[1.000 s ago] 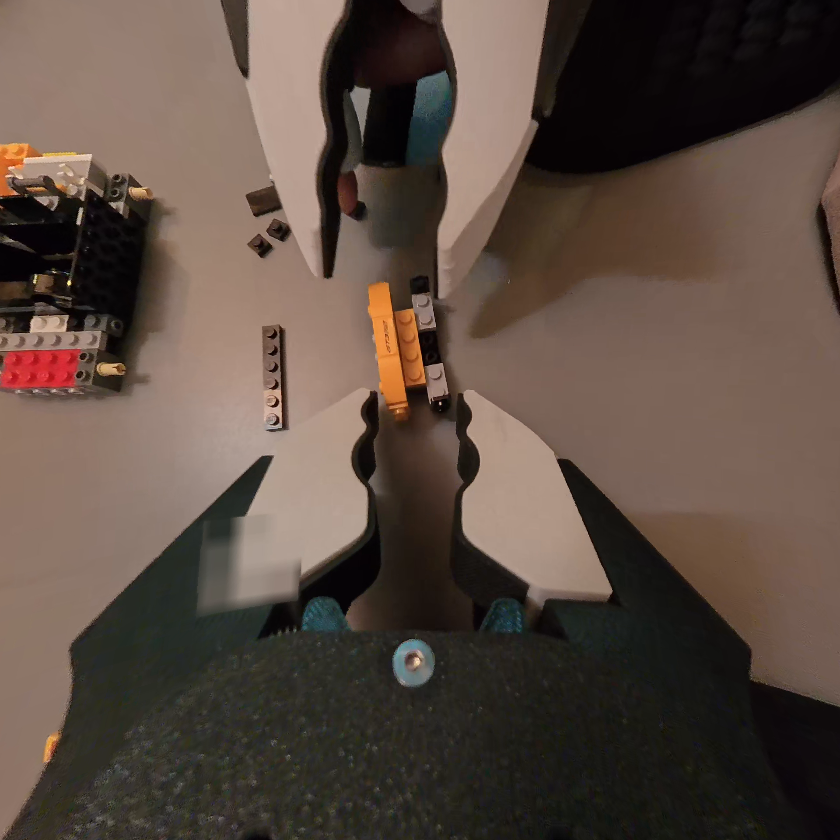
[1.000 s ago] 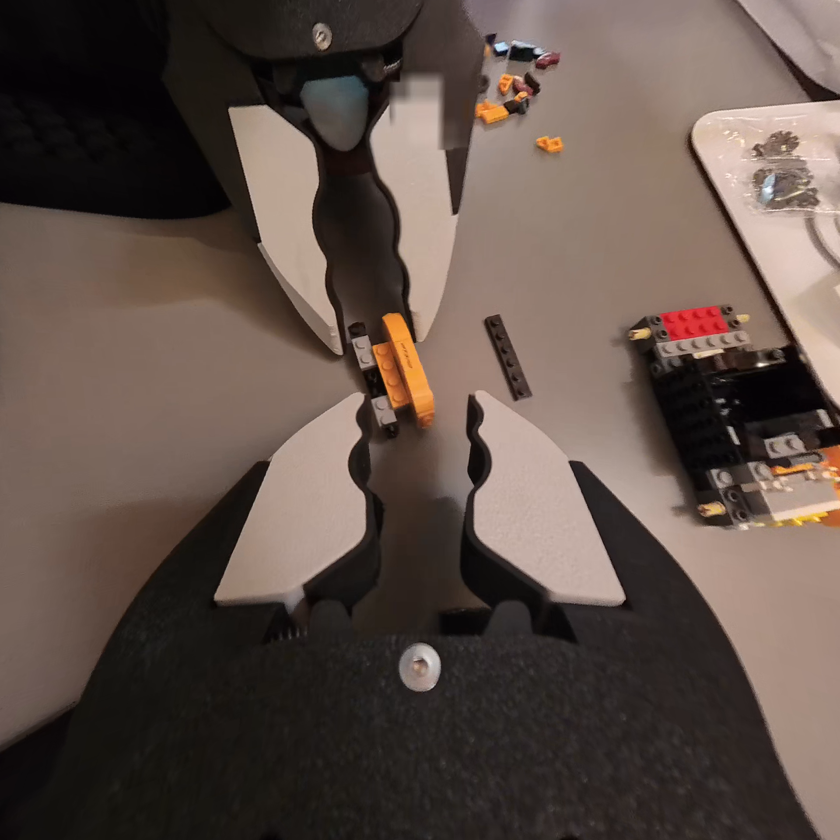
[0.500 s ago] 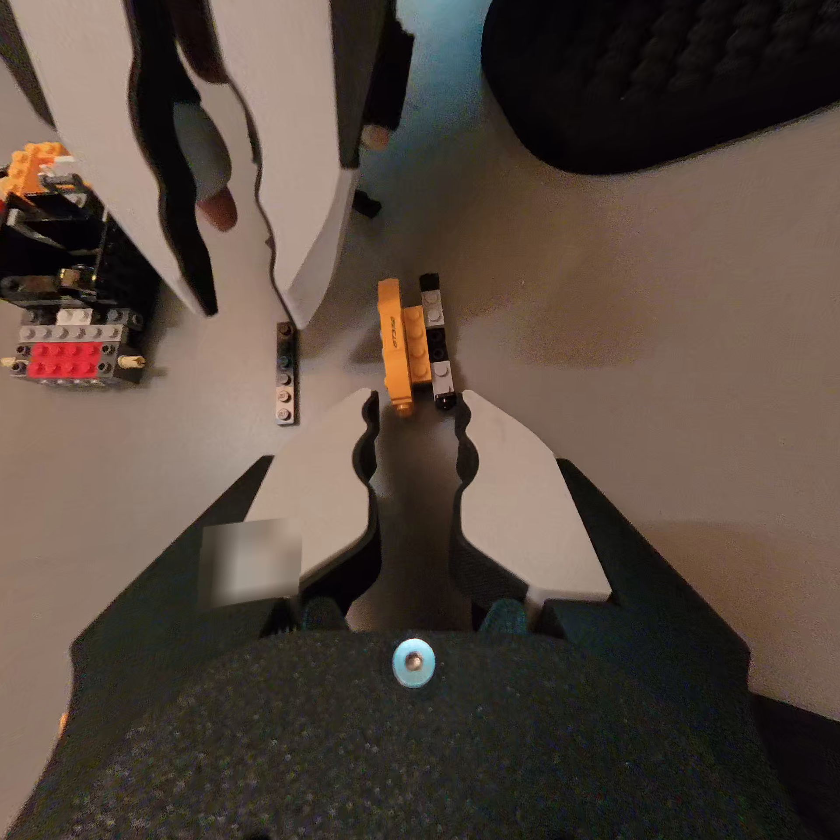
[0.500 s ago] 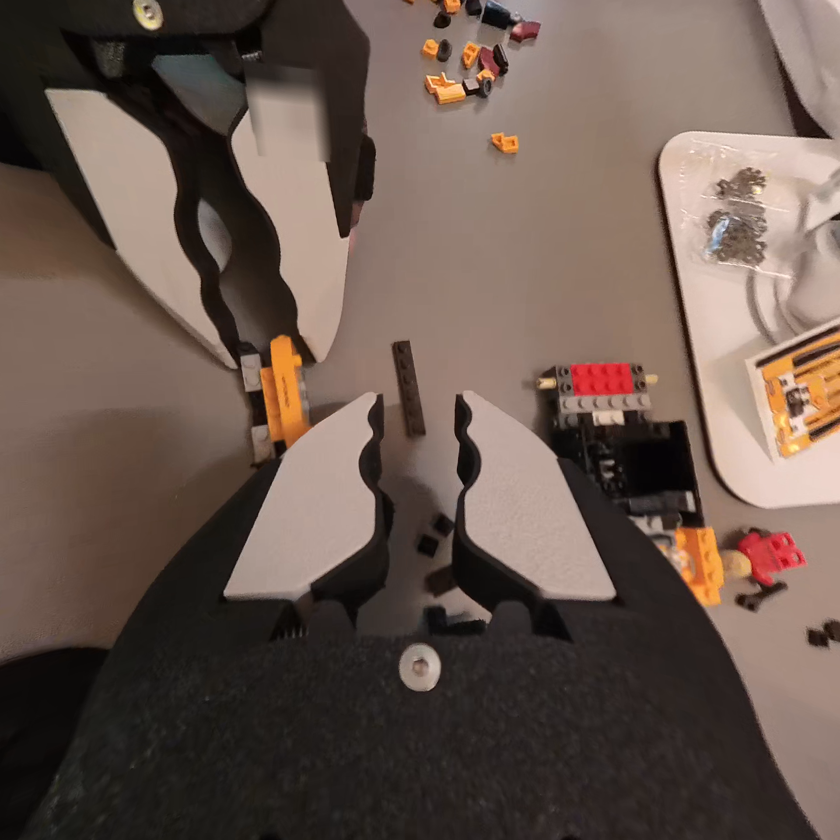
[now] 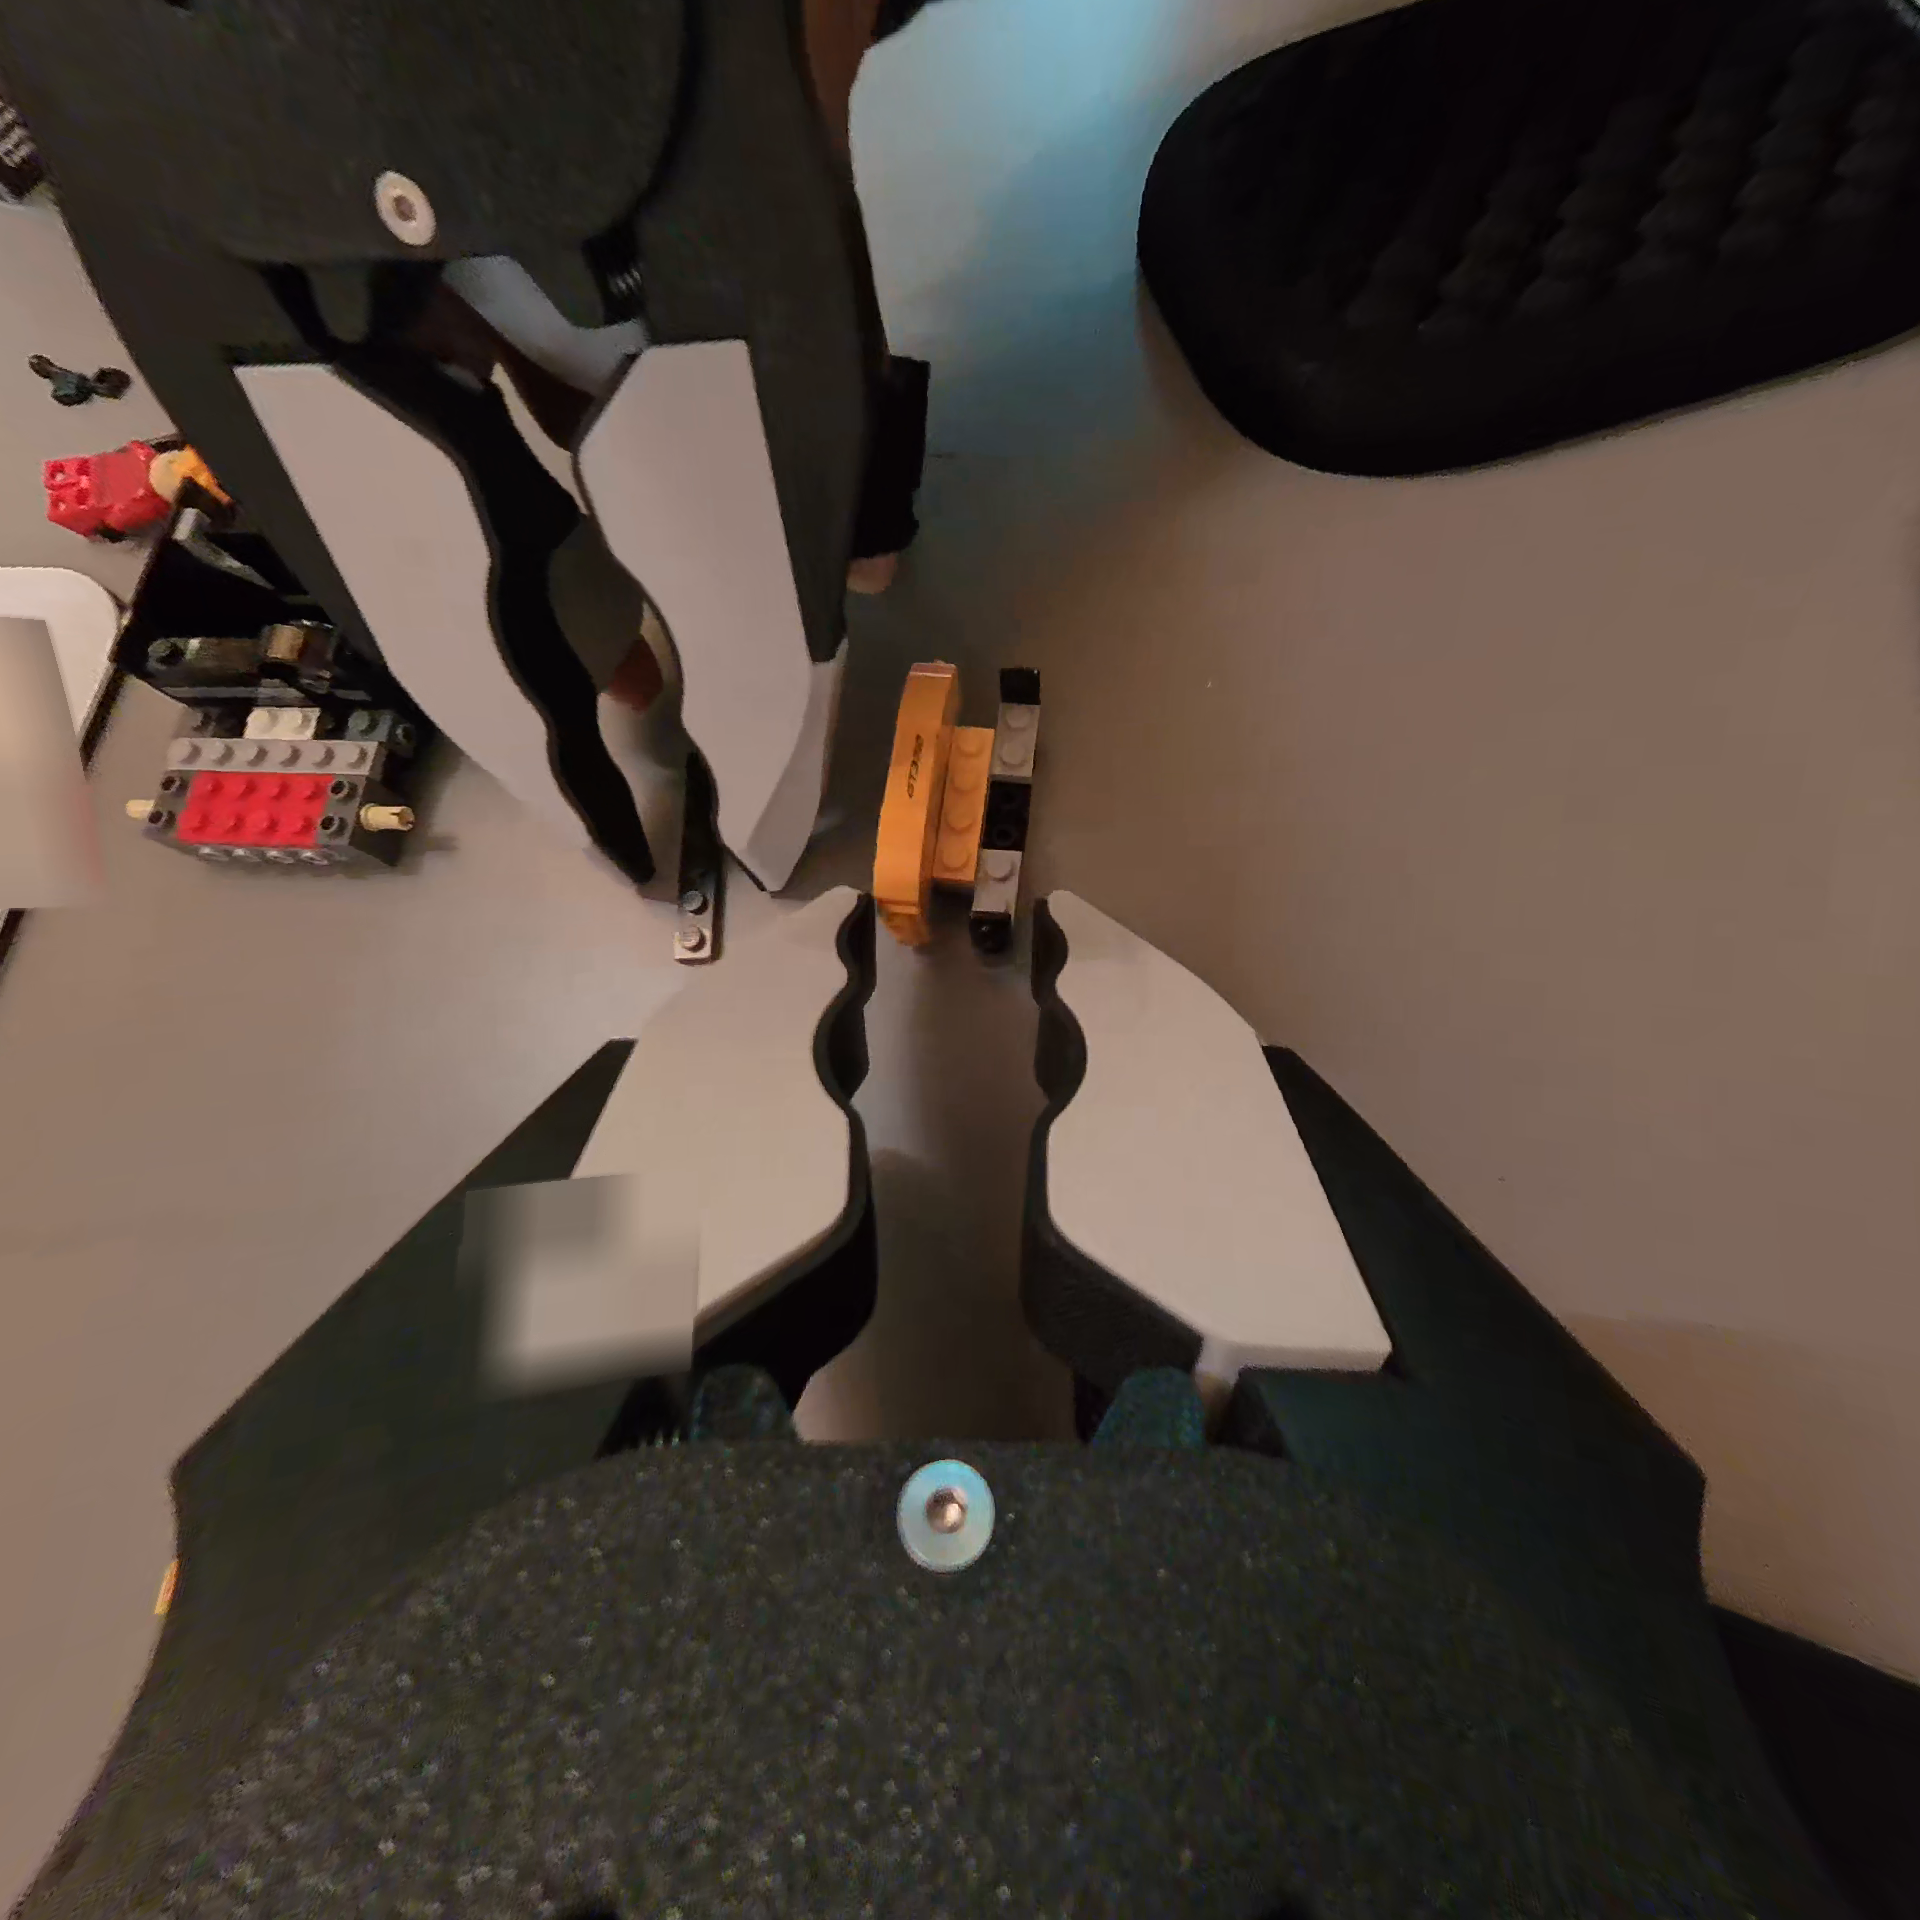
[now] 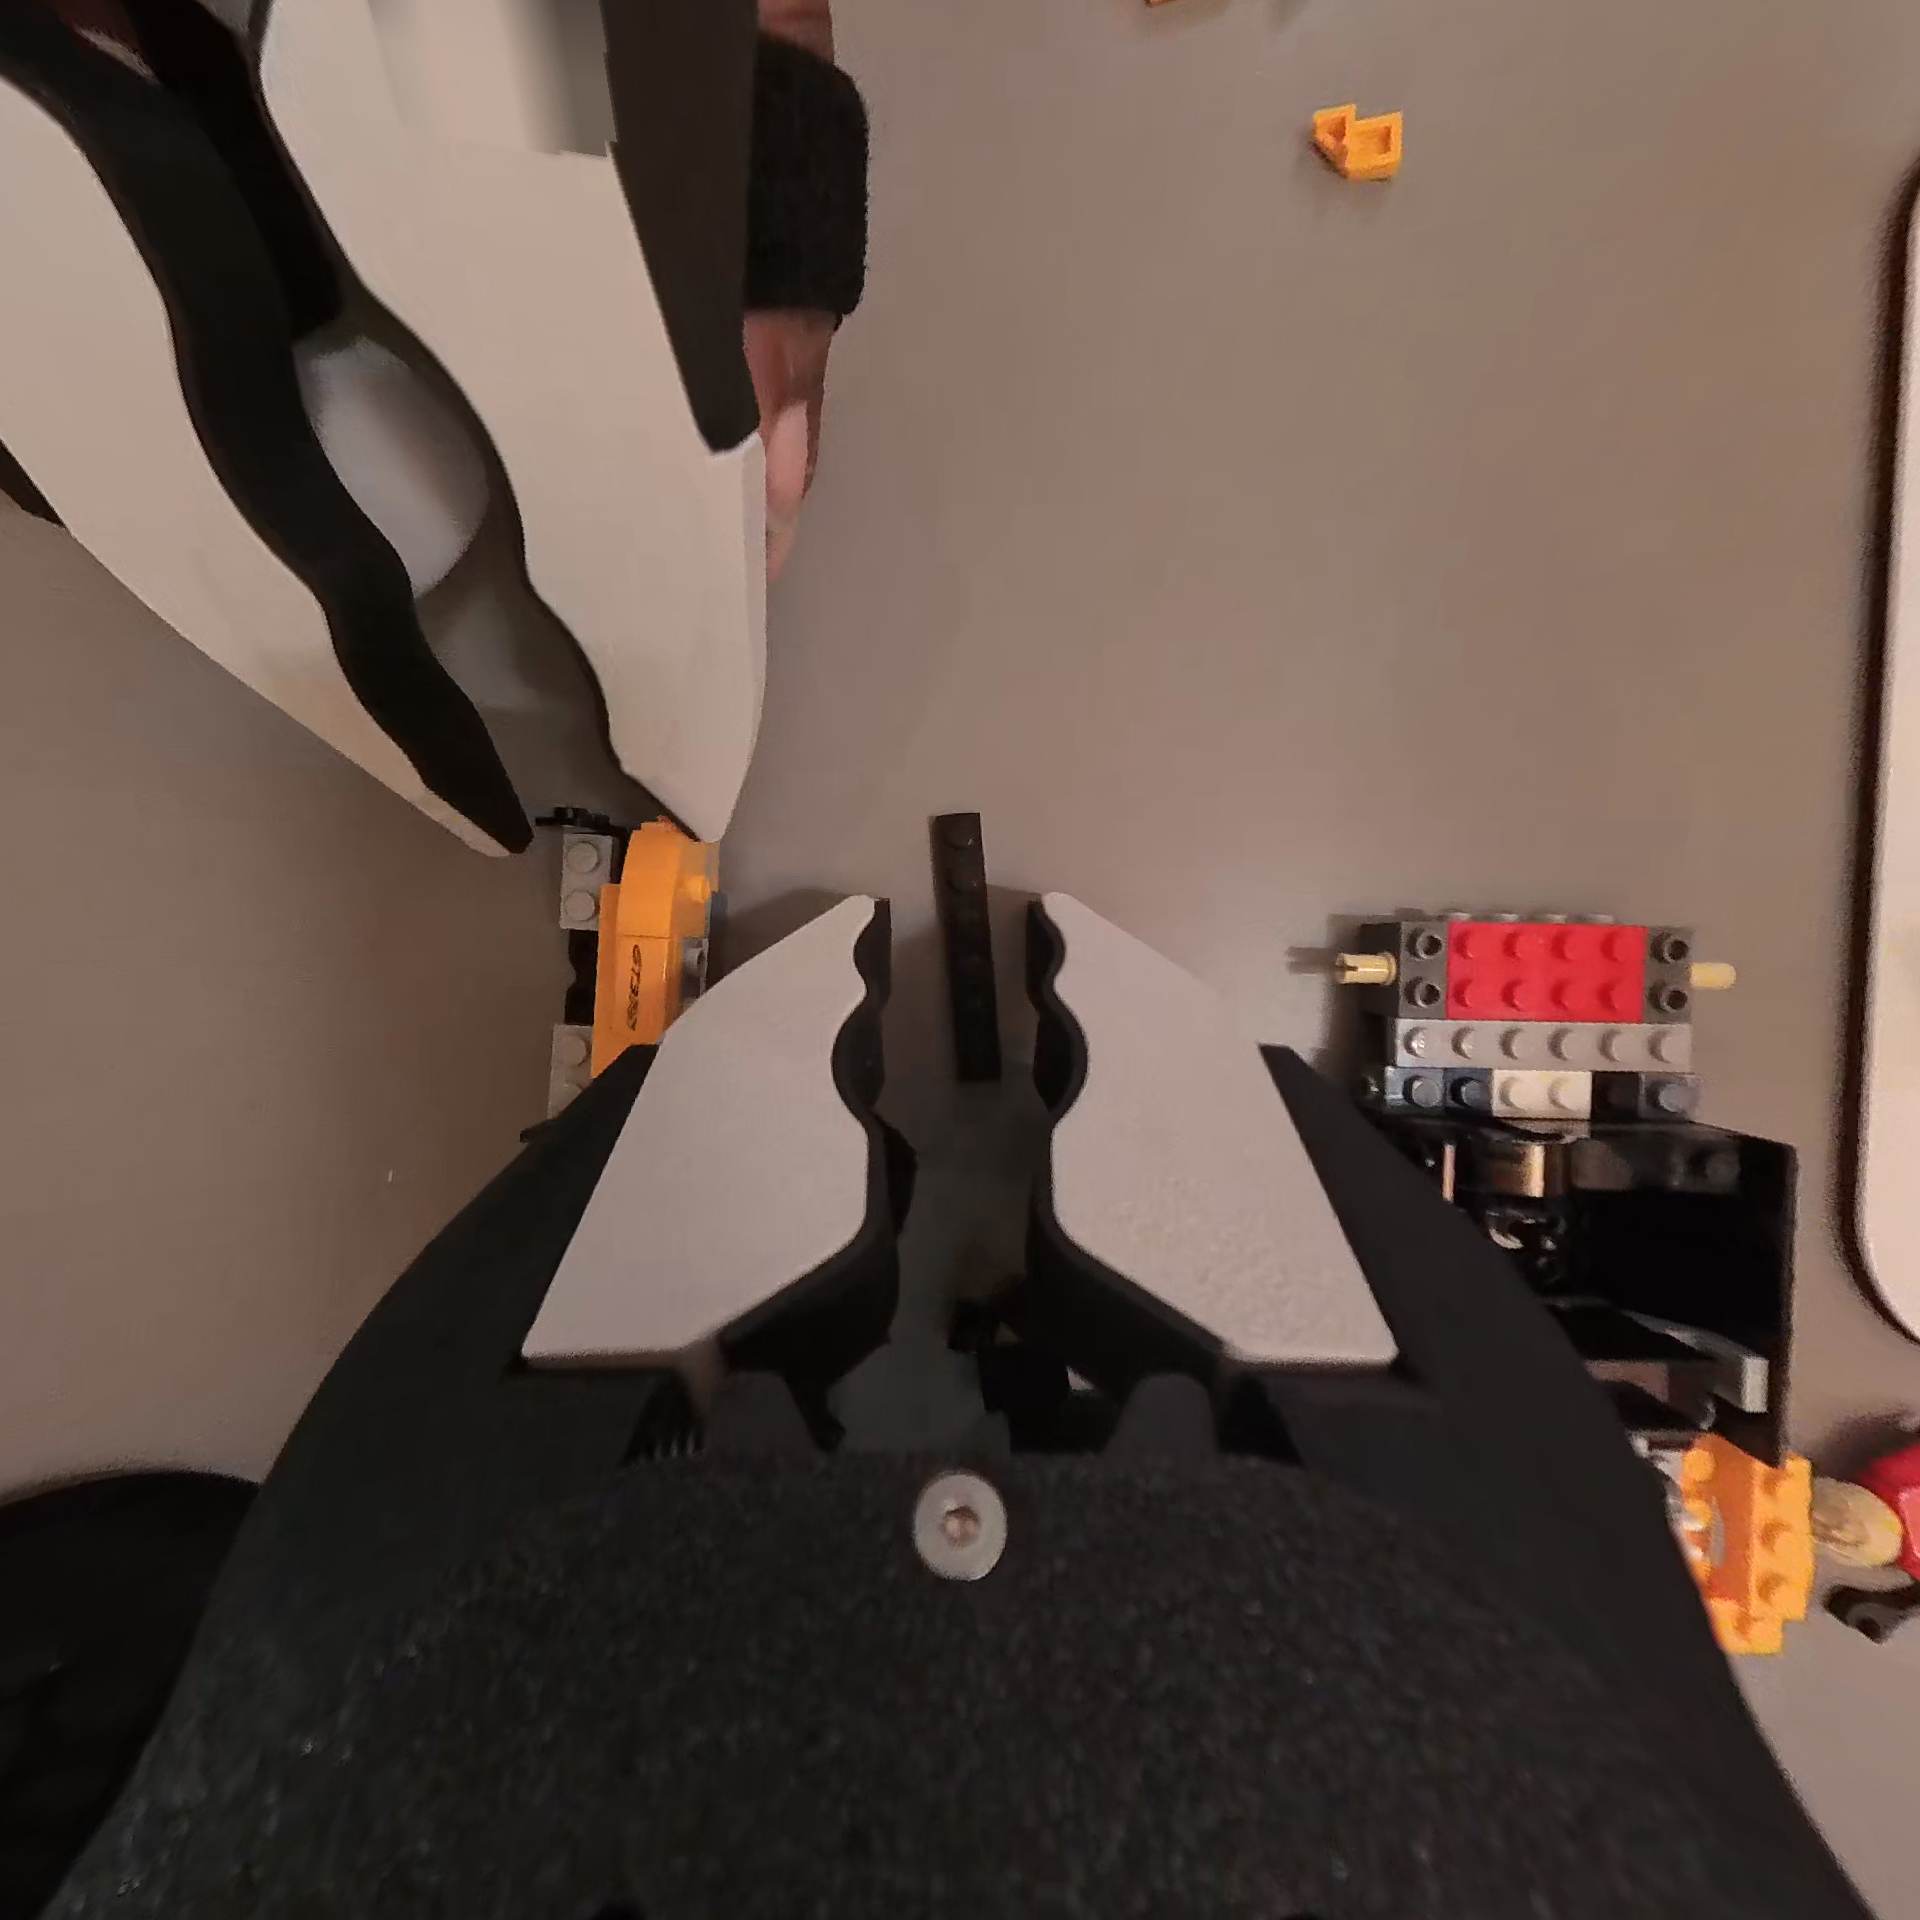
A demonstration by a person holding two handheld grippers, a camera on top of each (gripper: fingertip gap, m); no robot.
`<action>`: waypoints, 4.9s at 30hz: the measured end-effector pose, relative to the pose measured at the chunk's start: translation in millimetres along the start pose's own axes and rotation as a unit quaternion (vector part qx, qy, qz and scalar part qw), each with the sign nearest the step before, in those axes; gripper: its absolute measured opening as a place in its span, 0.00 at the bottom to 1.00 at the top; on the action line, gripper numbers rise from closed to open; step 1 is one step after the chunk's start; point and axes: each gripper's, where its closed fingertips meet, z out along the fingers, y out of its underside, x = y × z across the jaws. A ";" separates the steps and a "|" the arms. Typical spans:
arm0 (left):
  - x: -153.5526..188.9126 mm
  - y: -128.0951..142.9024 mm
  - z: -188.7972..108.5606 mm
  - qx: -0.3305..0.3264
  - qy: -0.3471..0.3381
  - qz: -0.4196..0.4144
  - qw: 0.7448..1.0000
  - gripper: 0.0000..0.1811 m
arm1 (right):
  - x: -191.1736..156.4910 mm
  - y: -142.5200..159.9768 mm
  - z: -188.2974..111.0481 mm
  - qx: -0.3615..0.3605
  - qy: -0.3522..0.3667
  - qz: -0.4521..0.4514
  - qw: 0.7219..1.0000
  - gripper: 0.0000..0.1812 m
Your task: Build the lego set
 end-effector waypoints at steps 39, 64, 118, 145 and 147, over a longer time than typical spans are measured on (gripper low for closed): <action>16.9 7.5 6.2 -0.009 0.061 0.010 0.998 0.11 | -25.1 15.7 -9.2 0.008 0.011 -0.024 1.000 0.04; 48.8 -10.4 5.8 0.017 0.120 0.041 0.992 0.15 | -6.9 12.9 -41.6 0.074 0.025 0.009 0.997 0.11; -25.8 -76.4 -43.3 0.299 0.188 -0.337 0.873 0.13 | -32.2 -47.4 -83.5 0.184 0.102 -0.126 0.970 0.08; 1.5 -93.4 -65.4 0.331 0.356 -0.366 0.794 0.07 | -71.7 -70.3 -99.0 0.232 0.043 -0.242 0.941 0.08; -1.0 -92.5 -65.2 0.332 0.351 -0.369 0.794 0.08 | -70.3 -71.0 -100.0 0.232 0.043 -0.244 0.941 0.08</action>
